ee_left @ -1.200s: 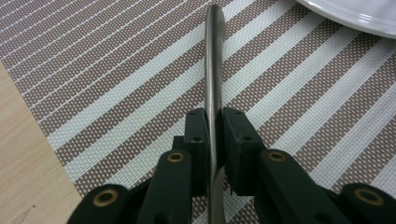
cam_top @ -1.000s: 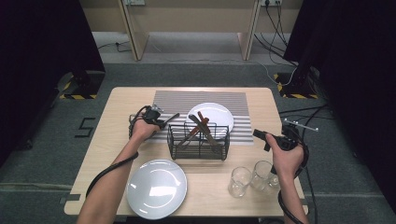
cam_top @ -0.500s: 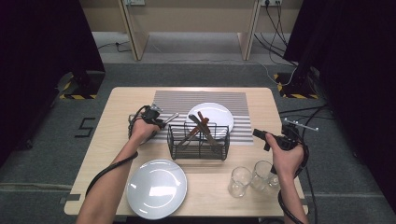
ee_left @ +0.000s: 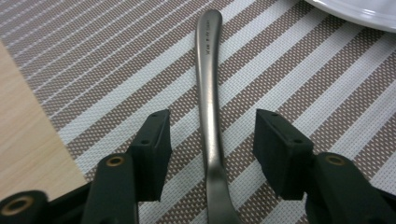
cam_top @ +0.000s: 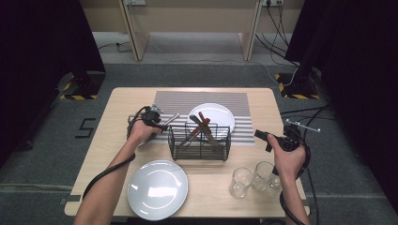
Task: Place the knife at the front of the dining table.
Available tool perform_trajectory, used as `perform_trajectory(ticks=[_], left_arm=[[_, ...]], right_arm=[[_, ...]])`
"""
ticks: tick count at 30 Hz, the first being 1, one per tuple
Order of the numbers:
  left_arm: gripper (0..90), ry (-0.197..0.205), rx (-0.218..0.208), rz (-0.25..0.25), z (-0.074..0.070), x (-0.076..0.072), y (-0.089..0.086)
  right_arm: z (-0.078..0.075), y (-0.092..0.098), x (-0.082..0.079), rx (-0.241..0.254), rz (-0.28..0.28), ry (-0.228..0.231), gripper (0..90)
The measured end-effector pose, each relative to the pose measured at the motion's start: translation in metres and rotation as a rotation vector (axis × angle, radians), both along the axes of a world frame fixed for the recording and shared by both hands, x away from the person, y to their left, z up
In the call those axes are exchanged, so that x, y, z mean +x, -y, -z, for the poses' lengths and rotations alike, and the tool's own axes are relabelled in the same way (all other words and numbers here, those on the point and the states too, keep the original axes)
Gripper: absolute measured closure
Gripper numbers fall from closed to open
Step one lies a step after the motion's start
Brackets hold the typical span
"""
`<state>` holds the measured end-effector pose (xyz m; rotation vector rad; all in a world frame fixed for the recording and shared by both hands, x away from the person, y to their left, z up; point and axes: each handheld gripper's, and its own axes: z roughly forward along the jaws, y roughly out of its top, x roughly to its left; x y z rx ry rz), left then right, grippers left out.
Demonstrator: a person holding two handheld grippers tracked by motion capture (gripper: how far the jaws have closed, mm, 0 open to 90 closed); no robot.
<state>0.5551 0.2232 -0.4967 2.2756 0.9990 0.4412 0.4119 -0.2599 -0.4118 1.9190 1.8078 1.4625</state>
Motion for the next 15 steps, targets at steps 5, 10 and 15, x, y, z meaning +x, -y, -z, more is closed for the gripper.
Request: perform_trajectory(ticks=[5, 10, 15], left_arm=[[37.3, -0.004, -0.022, -0.017, -0.004, -0.003, 0.001], [31.5, -0.002, -0.018, -0.035, -0.004, -0.009, 0.000], [30.0, -0.001, -0.016, -0.040, -0.006, -0.017, -0.007]], right_arm=[[0.001, 0.000, 0.000, 0.001, 0.000, -0.003, 47.6], [0.002, -0.001, 0.001, -0.005, -0.004, -0.005, 47.6], [0.003, -0.001, 0.001, -0.005, -0.004, -0.008, 47.5]])
